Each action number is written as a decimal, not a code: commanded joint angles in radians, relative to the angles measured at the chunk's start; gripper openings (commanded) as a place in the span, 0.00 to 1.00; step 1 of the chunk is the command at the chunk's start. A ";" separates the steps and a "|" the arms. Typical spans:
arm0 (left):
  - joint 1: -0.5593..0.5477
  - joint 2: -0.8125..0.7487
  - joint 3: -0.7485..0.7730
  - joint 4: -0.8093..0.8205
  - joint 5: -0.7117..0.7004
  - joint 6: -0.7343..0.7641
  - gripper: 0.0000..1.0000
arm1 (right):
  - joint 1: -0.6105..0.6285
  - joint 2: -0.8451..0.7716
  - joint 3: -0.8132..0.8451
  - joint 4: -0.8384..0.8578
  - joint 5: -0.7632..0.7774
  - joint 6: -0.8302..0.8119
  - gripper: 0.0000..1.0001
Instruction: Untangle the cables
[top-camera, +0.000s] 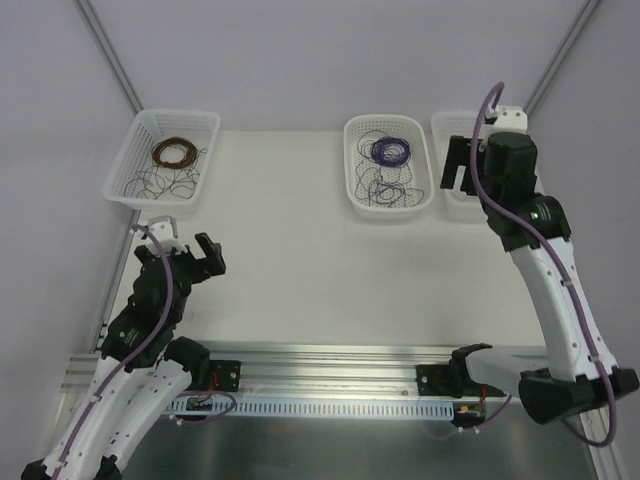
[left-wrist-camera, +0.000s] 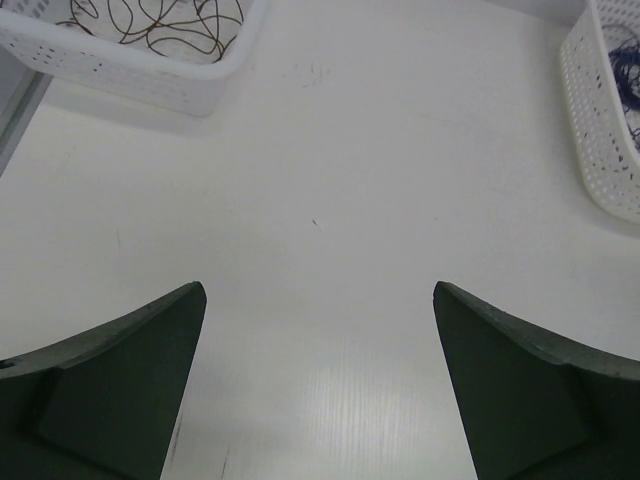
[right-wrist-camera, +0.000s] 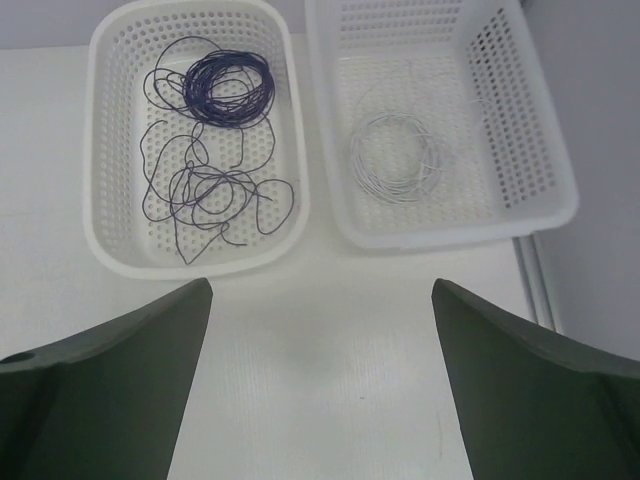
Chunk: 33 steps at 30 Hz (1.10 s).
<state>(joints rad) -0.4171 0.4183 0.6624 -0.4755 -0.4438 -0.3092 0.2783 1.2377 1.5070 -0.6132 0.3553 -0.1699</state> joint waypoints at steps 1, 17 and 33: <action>0.008 -0.113 -0.023 0.032 -0.088 -0.025 0.99 | -0.002 -0.171 -0.065 -0.095 0.105 -0.014 0.97; 0.008 -0.575 -0.017 -0.061 -0.203 0.056 0.99 | -0.001 -1.007 -0.436 -0.077 0.178 -0.100 0.97; 0.008 -0.582 -0.006 -0.184 -0.262 -0.030 0.99 | -0.001 -1.383 -0.812 -0.040 0.284 -0.069 0.97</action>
<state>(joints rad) -0.4171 0.0017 0.6506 -0.6586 -0.6903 -0.3267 0.2783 0.0063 0.7223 -0.6830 0.5907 -0.2630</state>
